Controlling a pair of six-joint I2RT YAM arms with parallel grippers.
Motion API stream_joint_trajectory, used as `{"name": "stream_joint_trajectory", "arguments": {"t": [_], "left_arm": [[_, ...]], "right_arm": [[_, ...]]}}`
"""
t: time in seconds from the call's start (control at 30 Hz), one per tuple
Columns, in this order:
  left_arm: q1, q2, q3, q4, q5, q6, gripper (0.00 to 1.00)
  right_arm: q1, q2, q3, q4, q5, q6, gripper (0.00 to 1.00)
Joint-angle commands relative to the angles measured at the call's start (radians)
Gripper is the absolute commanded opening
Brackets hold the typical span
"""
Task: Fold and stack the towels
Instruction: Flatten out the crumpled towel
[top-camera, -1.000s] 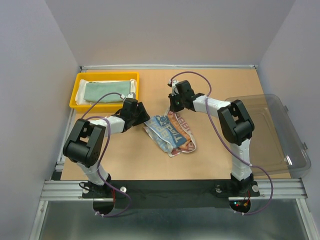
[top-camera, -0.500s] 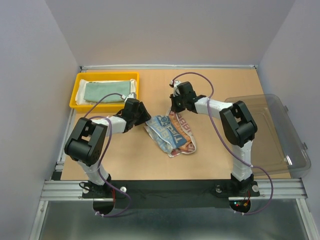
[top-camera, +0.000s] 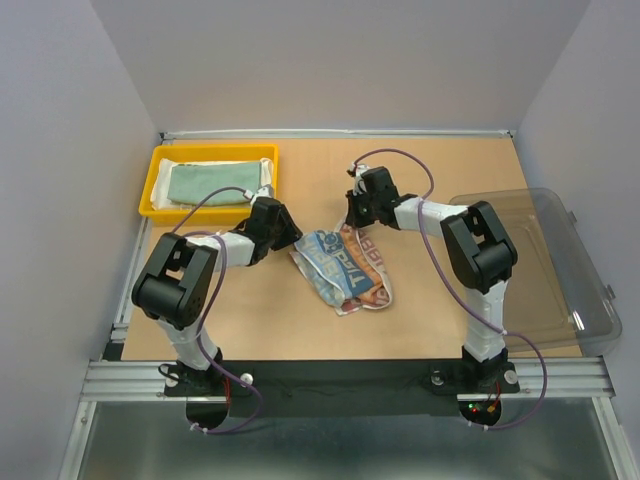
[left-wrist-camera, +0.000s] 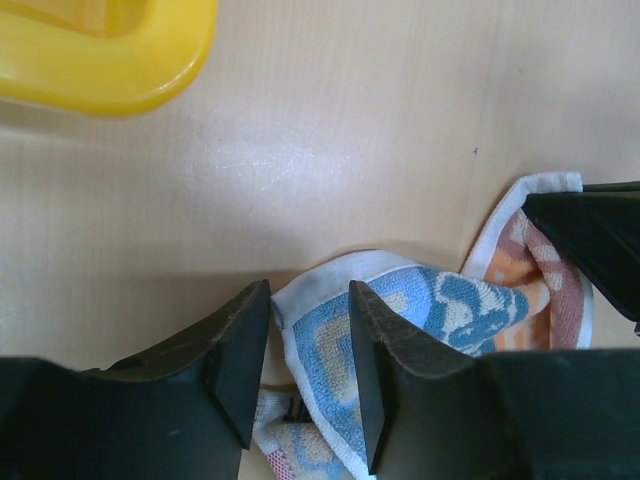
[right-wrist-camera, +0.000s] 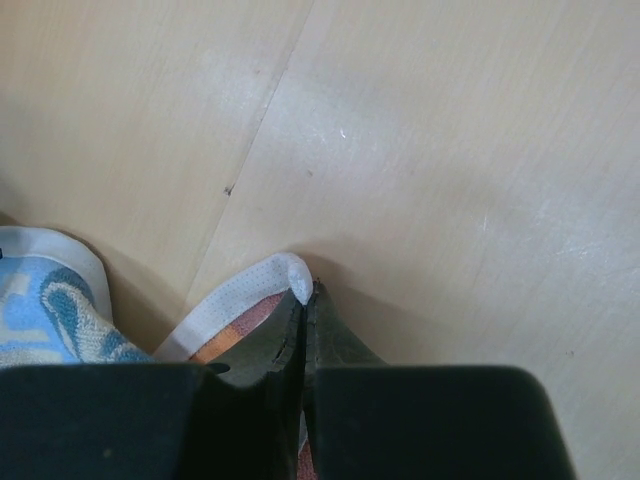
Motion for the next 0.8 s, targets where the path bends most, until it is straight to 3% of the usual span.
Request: {"name": "stream_joint_trajectory", "arguments": {"t": [0.0,0.13,0.17,0.3,0.5,0.77], "left_arm": [[-0.018,0.056,-0.018,-0.117,-0.001,0.001,0.44],[-0.02,0.079,-0.01,-0.115,-0.001,0.005,0.3],[-0.02,0.084,-0.008,-0.115,-0.002,0.006,0.2],[-0.02,0.096,0.005,-0.117,-0.011,0.023,0.0],[-0.02,0.076,0.074,-0.158,-0.088,0.116,0.0],[-0.02,-0.099,0.335,-0.306,-0.304,0.342,0.0]], "right_arm": [[-0.006,-0.028,-0.04,0.031,0.021,0.012,0.01],[-0.006,-0.032,-0.051,0.065,0.012,0.02,0.01],[-0.006,-0.032,-0.053,0.067,0.01,0.02,0.01],[-0.005,-0.045,-0.059,0.076,0.001,0.022,0.01],[-0.008,-0.09,-0.062,0.079,0.021,0.006,0.01],[-0.043,-0.233,-0.005,0.079,0.099,-0.038,0.01]]}}
